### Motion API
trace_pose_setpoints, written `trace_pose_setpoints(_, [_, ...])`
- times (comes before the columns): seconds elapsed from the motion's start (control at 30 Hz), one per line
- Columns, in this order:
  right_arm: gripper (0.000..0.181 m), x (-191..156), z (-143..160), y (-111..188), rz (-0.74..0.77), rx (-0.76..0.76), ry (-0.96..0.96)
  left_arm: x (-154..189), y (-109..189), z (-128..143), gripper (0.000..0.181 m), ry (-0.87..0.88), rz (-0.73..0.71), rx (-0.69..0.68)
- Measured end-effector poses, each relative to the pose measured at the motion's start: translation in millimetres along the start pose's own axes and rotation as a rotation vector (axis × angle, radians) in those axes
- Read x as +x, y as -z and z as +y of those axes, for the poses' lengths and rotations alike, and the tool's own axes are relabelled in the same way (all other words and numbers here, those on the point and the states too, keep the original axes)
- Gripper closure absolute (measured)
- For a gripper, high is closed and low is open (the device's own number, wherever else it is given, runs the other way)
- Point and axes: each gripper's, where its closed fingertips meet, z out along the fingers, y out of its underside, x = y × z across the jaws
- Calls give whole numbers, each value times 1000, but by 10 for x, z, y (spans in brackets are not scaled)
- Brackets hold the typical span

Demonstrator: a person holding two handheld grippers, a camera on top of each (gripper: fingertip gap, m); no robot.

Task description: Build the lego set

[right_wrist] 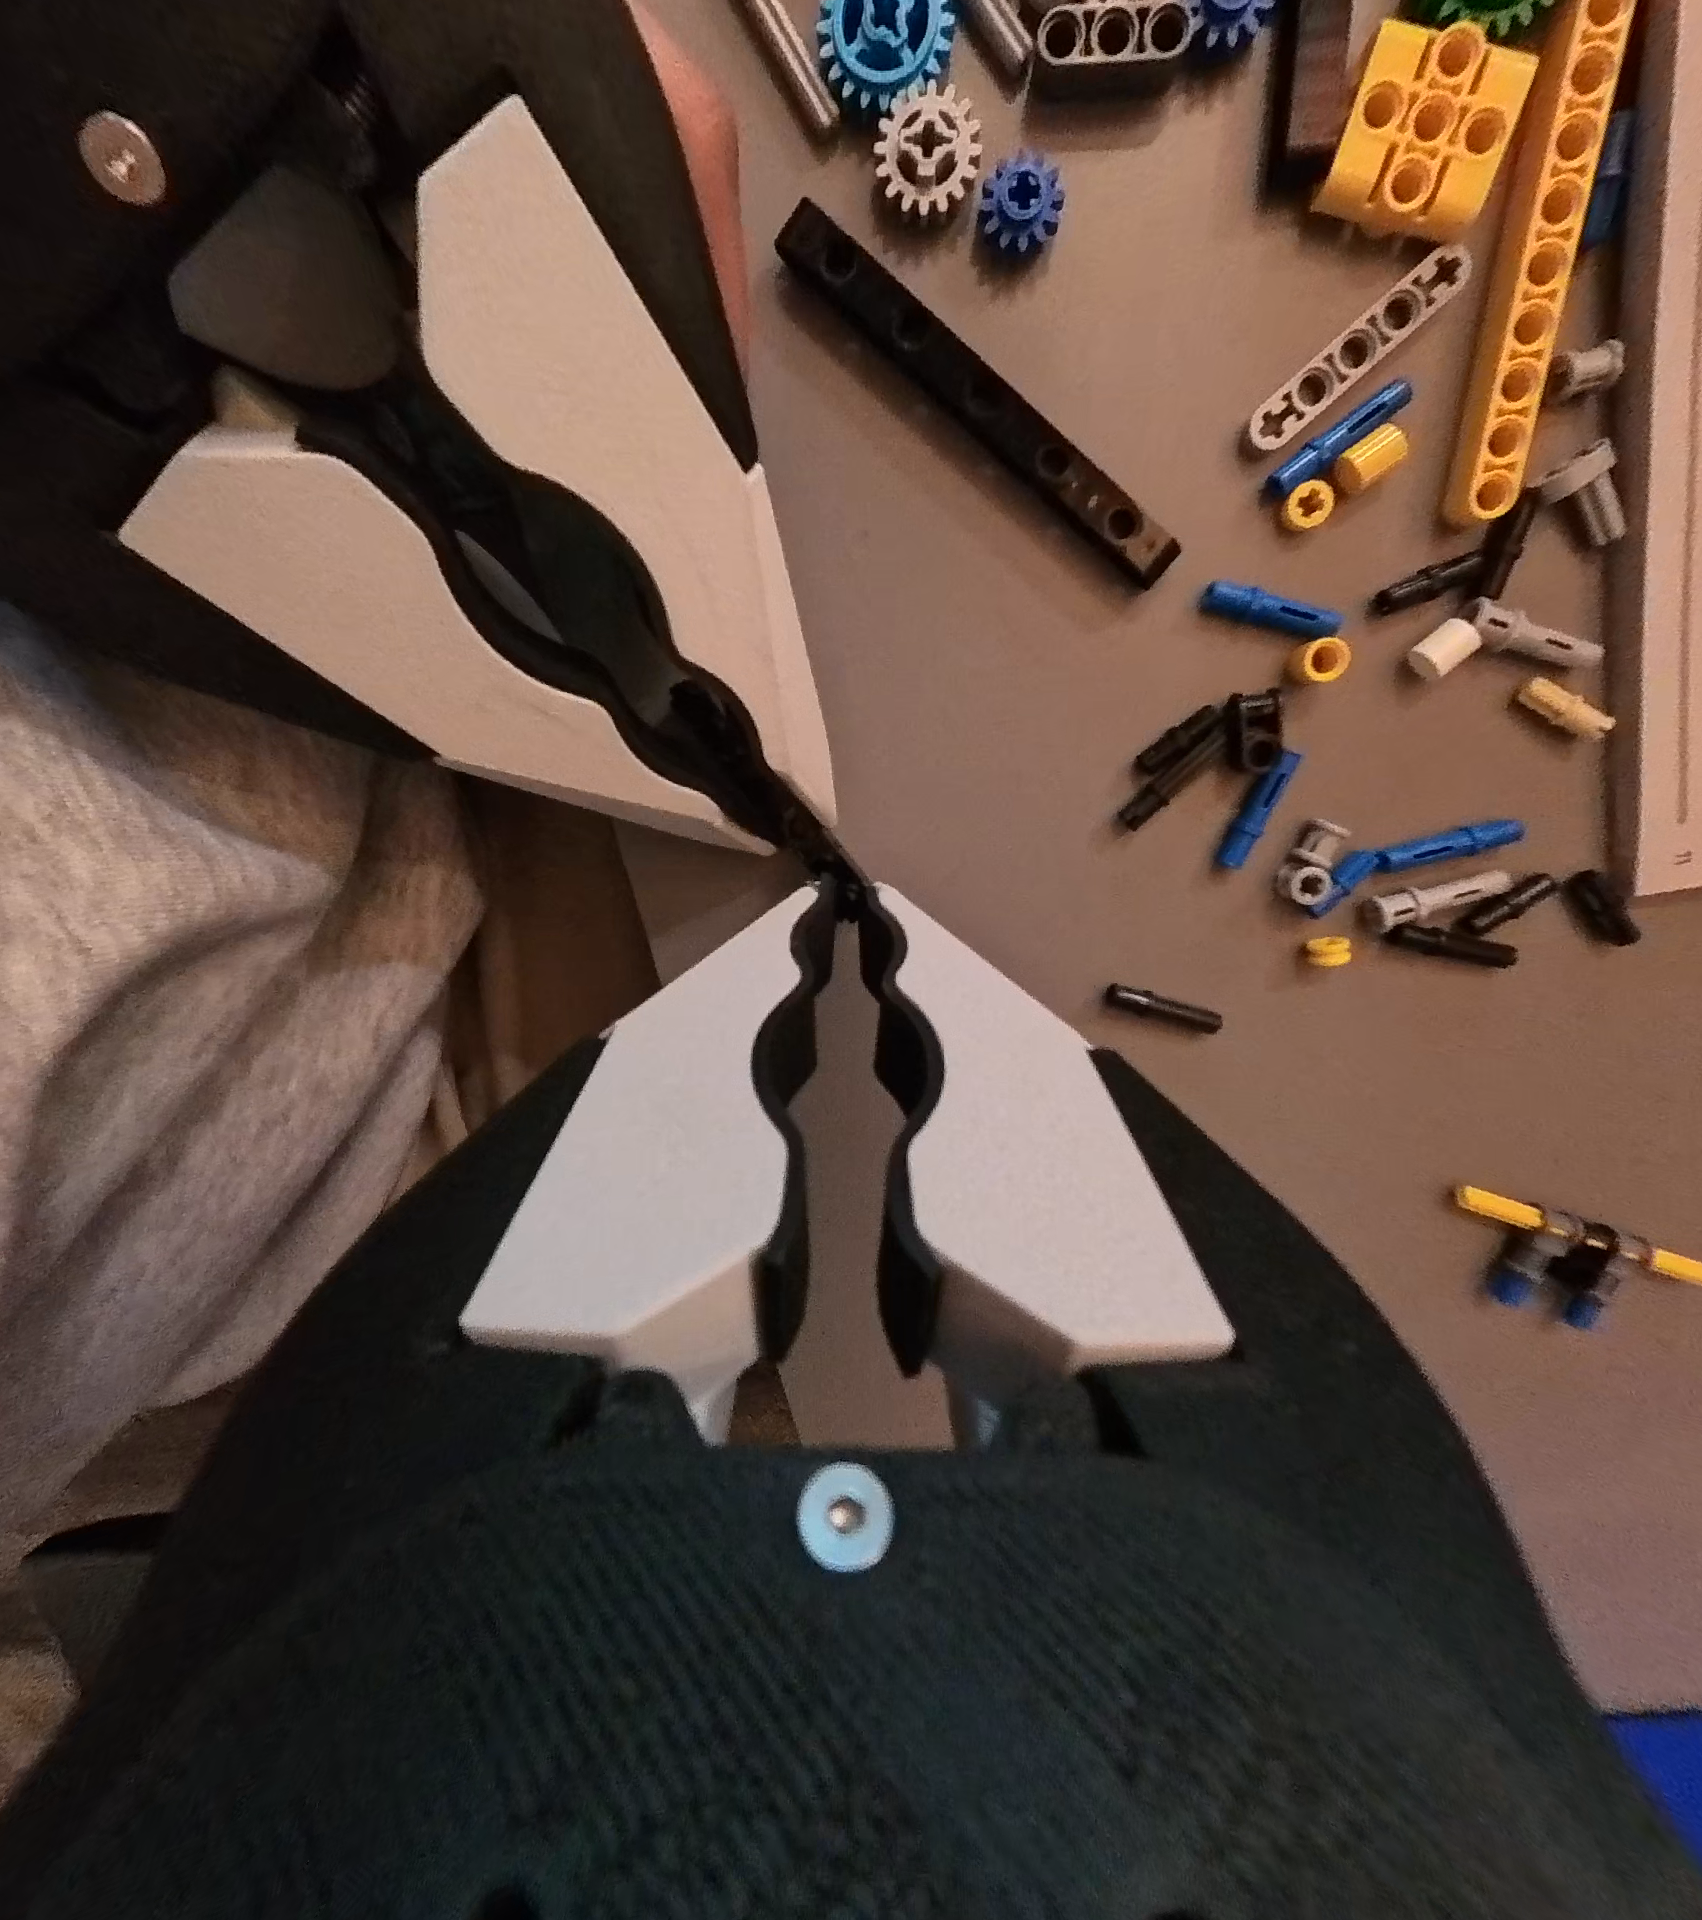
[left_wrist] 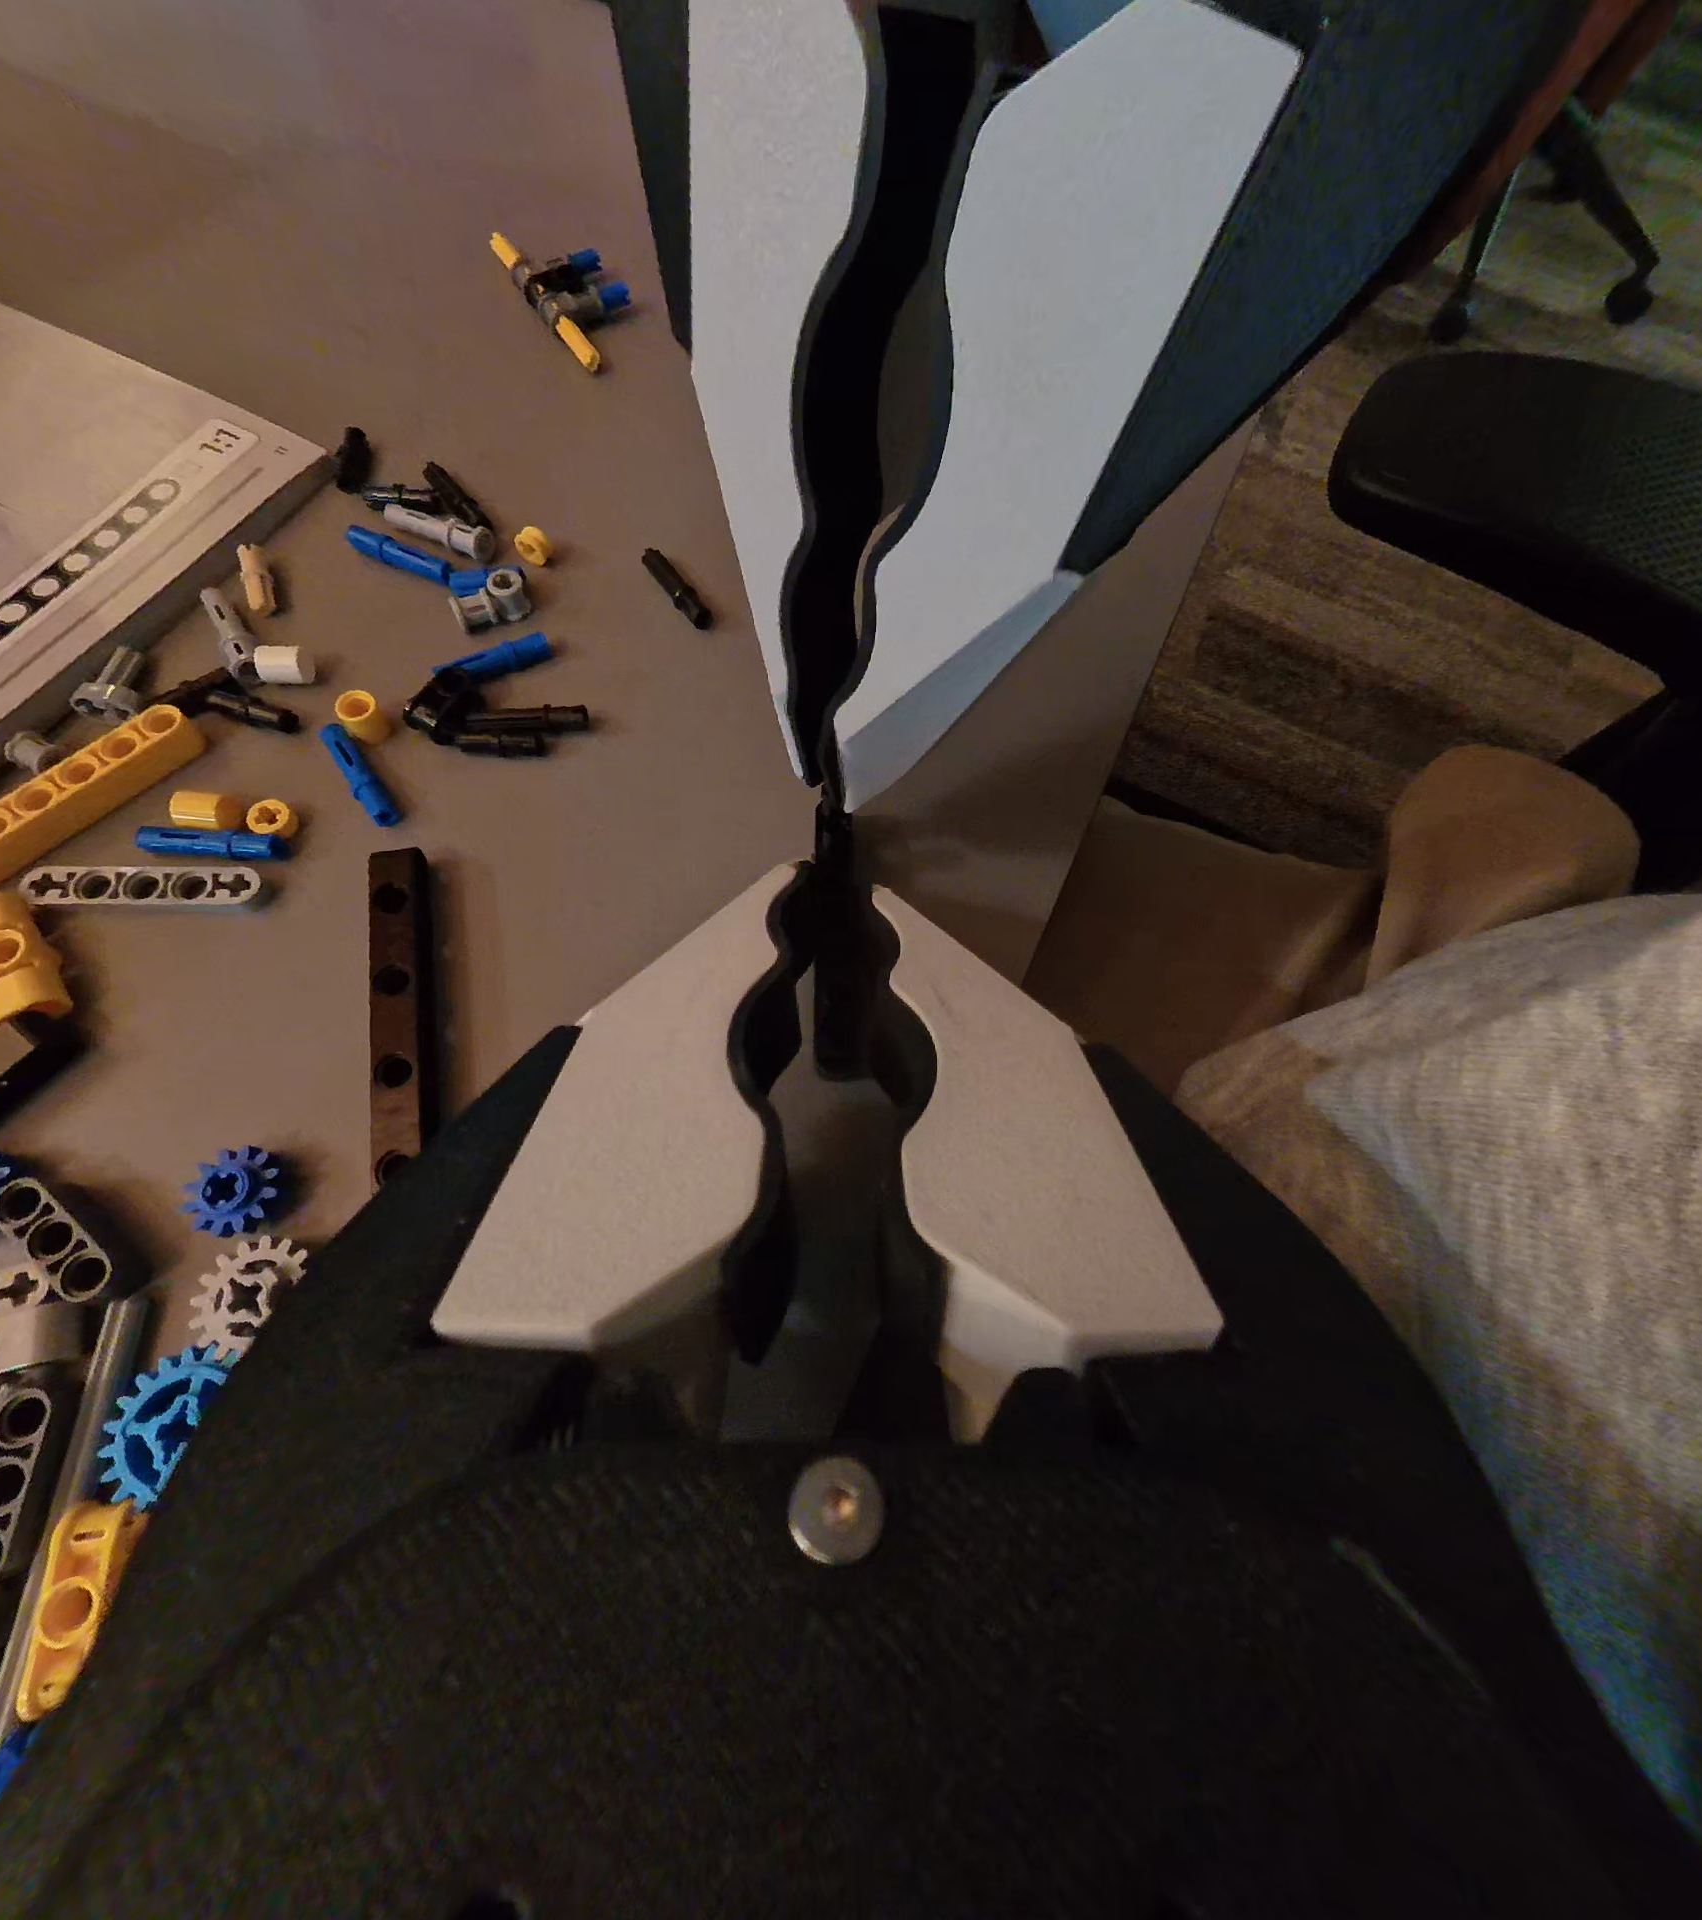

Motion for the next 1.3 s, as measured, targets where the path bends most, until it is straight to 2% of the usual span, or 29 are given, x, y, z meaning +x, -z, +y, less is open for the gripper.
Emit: trace_pose_setpoints(1.3, [178, -12, -29, -17, -57, -24, 99, -4, 1, 1, 176, 5, -1, 1])
